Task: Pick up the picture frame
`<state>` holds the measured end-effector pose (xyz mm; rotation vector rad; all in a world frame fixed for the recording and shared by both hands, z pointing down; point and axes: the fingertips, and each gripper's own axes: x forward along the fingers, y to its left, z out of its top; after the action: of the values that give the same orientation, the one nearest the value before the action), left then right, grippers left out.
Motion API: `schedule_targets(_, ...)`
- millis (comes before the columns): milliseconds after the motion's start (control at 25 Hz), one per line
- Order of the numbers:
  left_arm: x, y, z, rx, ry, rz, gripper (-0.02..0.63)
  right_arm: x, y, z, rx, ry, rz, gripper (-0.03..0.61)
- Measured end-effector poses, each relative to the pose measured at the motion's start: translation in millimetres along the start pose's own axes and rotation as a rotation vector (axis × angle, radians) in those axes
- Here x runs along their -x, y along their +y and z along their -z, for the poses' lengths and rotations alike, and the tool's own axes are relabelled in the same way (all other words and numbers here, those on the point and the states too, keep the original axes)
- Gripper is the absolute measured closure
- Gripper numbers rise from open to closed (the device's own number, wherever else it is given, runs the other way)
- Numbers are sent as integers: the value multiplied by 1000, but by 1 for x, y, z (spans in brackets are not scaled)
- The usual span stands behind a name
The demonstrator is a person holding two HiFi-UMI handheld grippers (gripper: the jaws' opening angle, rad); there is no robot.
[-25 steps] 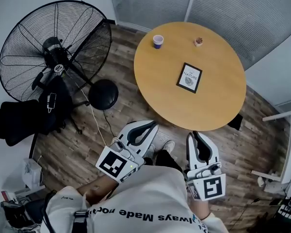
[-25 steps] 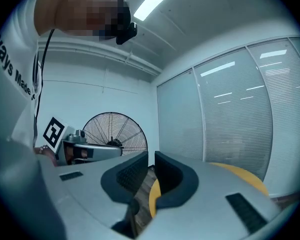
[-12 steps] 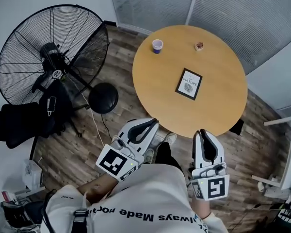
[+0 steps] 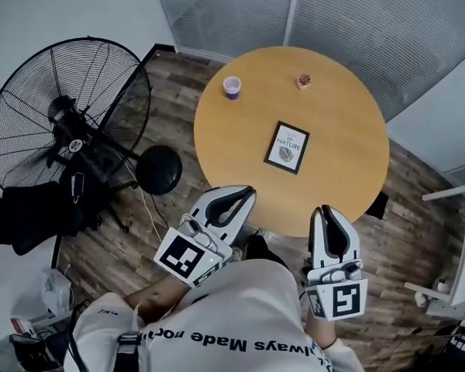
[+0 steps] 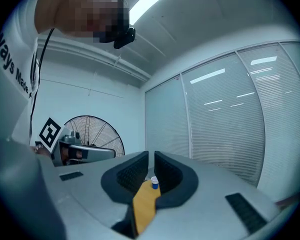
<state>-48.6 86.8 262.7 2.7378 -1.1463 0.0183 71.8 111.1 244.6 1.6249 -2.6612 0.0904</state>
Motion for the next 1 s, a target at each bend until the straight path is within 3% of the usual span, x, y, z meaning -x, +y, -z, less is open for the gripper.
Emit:
schedule_targets(640, -136, 7, -9, -24, 31, 23, 580, -48, -124, -3, -23, -10, 14, 520)
schedule_targets(1000, -173, 25, 2, -6, 64, 26, 580, -74, -151, 10, -39, 19, 12, 520)
